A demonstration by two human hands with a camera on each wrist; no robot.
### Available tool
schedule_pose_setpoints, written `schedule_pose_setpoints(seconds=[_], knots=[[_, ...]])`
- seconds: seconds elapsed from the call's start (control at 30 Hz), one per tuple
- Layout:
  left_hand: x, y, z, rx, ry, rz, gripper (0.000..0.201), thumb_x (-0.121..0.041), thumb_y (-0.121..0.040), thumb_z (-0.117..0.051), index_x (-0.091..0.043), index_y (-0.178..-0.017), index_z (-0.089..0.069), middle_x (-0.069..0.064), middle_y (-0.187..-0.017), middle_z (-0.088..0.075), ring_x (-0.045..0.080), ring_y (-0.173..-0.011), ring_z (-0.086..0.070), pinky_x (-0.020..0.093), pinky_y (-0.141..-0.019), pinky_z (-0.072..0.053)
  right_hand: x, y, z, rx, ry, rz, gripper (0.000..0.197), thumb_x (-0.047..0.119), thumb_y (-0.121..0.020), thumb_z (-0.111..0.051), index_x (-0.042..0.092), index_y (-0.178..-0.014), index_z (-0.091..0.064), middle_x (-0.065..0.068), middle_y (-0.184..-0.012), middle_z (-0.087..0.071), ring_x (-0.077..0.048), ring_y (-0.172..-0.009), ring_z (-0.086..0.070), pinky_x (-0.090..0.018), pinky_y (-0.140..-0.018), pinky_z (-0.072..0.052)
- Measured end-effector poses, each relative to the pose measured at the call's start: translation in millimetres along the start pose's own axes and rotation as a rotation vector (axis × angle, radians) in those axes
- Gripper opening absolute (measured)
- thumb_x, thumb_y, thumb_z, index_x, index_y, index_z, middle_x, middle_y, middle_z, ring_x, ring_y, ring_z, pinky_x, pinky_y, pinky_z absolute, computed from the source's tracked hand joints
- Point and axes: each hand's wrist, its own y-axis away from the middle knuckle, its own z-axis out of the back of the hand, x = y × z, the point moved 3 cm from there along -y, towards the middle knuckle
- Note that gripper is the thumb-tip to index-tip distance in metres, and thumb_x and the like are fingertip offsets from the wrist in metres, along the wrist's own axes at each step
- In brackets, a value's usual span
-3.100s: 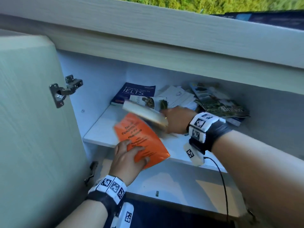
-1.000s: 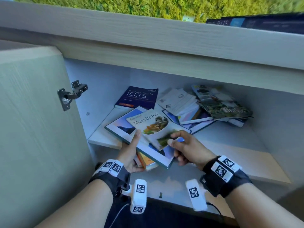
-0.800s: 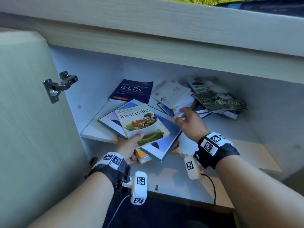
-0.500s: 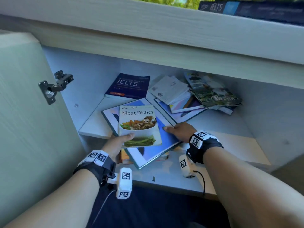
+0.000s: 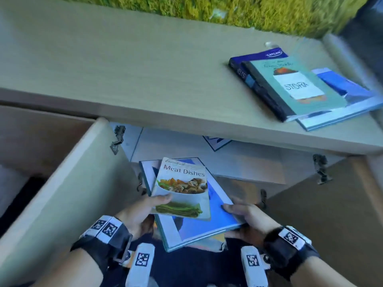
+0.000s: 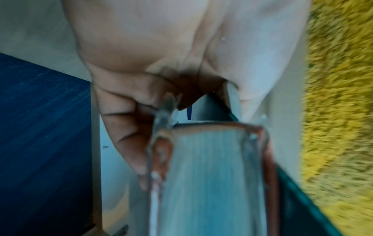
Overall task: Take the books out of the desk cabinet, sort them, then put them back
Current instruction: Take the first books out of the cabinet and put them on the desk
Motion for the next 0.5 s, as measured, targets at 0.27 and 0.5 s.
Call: schedule_pose_setpoints(seconds=[0.27,0.5], knots=[[-110.8,221.2,-29.3,0.058,-0.190,-0.189,0.054,-0.079,-0.053,-0.076,-0.033,-0.080,-0.076,-0.042,-0.073,-0.067,-0.019,-0.083,-0.062,0.012,-0.076,-0.038,106.1,205.0,-46.3,0.159,0.105,0.186,0.051,0.017,-0.084,-0.074,0.014,-0.132,-0.059,-0.024,-0.130,-0.067,-0.049,-0.116,-0.063,-0.074,-0.103,-0.041],[-202.6,206.9,-36.5,0.046,0.093,-0.465,0.045,-0.019,-0.084,-0.079,-0.008,-0.126,-0.067,0.017,-0.122,-0.073,0.036,-0.109,-0.071,0.041,-0.081,-0.062,231.3,203.5,-63.8,-0.008,0.021,0.441,0.038,0.010,-0.095,-0.063,0.011,-0.132,-0.061,-0.016,-0.130,-0.070,-0.039,-0.120,-0.066,-0.058,-0.100,-0.053]])
